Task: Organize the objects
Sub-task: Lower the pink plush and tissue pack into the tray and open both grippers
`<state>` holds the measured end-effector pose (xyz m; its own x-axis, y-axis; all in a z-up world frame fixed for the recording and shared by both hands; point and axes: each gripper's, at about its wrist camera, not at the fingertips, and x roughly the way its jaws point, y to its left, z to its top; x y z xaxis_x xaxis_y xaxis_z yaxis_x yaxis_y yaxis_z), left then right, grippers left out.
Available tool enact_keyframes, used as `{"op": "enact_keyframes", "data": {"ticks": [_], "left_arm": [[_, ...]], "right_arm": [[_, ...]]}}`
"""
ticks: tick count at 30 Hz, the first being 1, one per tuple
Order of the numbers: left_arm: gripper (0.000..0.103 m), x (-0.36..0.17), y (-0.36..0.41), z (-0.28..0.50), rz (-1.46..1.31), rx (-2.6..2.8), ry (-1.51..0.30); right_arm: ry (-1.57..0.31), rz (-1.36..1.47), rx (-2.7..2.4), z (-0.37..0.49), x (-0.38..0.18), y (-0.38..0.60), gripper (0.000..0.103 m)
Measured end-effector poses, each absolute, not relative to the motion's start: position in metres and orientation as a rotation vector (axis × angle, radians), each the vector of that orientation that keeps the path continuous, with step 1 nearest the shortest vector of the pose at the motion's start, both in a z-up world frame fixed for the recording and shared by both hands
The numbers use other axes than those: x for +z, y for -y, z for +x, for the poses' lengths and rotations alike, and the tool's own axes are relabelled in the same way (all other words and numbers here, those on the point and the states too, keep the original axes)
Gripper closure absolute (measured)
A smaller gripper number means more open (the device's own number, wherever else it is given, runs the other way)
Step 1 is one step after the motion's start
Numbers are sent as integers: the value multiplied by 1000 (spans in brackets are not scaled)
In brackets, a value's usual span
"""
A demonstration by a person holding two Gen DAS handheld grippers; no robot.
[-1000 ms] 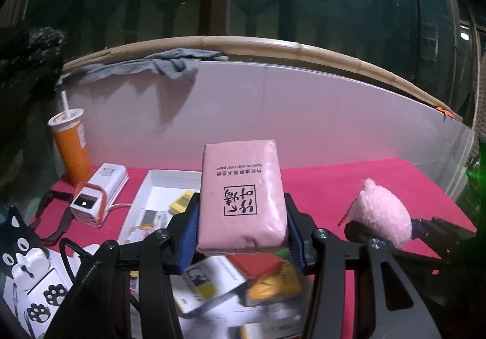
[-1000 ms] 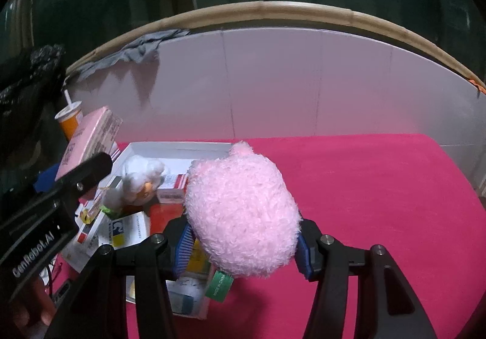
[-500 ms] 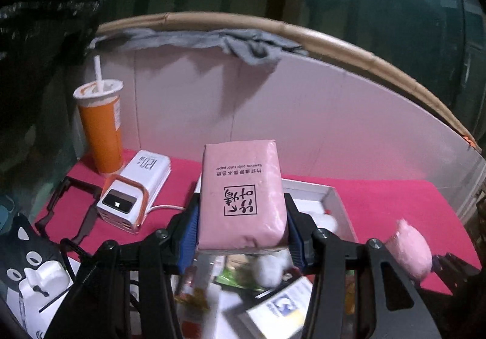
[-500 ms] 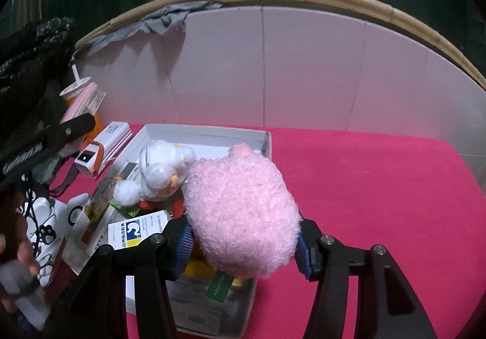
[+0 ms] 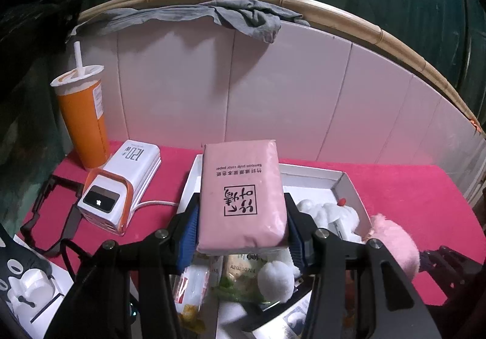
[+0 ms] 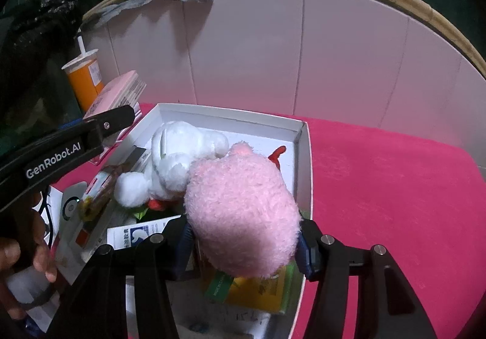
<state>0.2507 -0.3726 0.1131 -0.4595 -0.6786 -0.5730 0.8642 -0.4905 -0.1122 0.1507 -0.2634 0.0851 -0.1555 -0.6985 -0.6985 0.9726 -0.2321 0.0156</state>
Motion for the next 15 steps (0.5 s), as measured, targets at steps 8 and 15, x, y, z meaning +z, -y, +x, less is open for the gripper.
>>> {"op": "enact_keyframes", "data": {"ticks": [8,15], "left_arm": [[54,120,372,245,570,-2037,-464],[2,133,355,240,544,-2036,-412]], "right_arm": [[-544,711,-1676,153,77,288,43],[-601,673,-1634,165,75,288,23]]}}
